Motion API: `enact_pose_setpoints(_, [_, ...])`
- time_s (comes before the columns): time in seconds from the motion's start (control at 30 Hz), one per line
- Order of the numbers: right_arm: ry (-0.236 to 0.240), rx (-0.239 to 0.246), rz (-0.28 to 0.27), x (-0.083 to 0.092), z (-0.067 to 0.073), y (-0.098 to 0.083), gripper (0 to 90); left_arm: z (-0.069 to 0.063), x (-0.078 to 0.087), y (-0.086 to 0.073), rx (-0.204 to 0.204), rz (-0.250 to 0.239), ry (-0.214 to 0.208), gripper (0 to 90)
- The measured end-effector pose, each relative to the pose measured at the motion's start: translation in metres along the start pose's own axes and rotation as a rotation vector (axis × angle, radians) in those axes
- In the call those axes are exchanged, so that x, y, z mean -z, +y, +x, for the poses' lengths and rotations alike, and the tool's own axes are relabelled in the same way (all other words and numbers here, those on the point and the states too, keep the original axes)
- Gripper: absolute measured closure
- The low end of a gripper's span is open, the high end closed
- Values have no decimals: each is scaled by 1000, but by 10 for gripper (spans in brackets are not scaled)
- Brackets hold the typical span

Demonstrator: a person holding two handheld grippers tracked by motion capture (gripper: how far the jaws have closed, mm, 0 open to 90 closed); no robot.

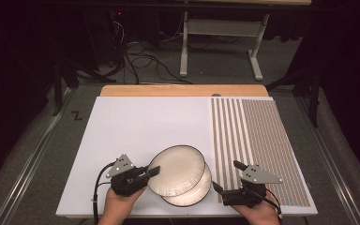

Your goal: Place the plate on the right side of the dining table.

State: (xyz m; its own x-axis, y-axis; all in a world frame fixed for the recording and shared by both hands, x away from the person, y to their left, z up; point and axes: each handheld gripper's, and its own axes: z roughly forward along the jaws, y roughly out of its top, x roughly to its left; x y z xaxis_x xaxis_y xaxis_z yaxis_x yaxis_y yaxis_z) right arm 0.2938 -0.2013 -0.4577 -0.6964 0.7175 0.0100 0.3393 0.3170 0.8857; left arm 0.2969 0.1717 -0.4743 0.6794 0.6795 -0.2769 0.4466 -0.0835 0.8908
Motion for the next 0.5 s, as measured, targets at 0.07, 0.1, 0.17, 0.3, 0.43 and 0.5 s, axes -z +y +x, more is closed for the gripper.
enact_pose_setpoints(0.07, [11, -10, -5, -4, 0, 2, 3, 0, 0, 0, -3, -1, 0, 788])
enact_pose_setpoints(0.1, [18, -18, -4, -7, 1, 3, 3, 0, 0, 0, -5, -2, 0, 788])
enact_pose_setpoints(0.17, [19, -9, -2, -13, 2, 5, 3, -1, 0, 0, -9, -5, 2, 787])
enact_pose_setpoints(0.3, [27, 0, 18, -22, 4, 8, 3, -2, 1, 0, -23, -7, 7, 788])
enact_pose_setpoints(0.43, [27, 0, 26, -30, 7, 11, 4, -3, 1, 0, -37, -8, 8, 788])
enact_pose_setpoints(0.5, [33, 2, 30, -33, 8, 13, 4, -4, 1, 0, -42, -9, 8, 787])
